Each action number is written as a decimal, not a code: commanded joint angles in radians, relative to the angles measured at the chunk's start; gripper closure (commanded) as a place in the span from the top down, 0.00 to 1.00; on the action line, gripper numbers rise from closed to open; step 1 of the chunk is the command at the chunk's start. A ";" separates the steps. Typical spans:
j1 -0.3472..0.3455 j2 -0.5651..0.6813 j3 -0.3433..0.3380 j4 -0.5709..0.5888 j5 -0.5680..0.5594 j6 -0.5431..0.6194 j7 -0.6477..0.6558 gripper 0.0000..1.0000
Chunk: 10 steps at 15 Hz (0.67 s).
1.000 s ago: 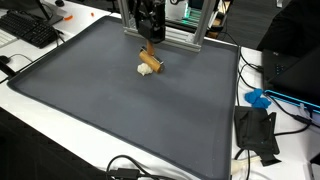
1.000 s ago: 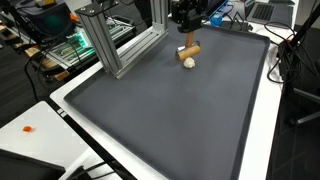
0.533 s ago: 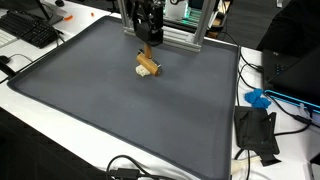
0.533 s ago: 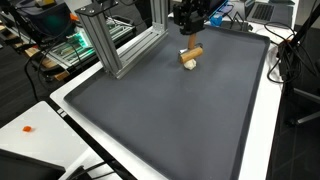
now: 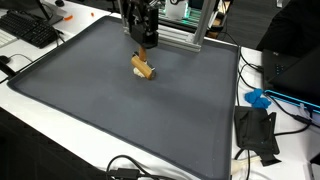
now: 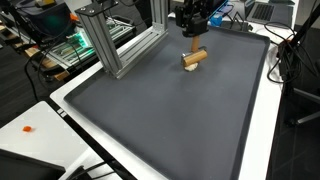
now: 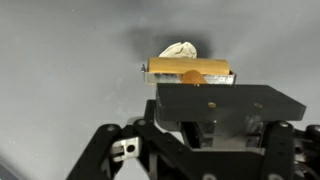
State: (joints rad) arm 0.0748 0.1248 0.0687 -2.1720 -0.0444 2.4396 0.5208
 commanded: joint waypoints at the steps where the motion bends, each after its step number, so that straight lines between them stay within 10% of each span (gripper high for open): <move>1: 0.019 0.027 -0.028 -0.005 -0.056 0.051 0.060 0.56; 10: 0.008 0.014 -0.014 -0.001 0.037 -0.044 -0.100 0.56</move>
State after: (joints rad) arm 0.0813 0.1400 0.0539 -2.1686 -0.0540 2.4578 0.4943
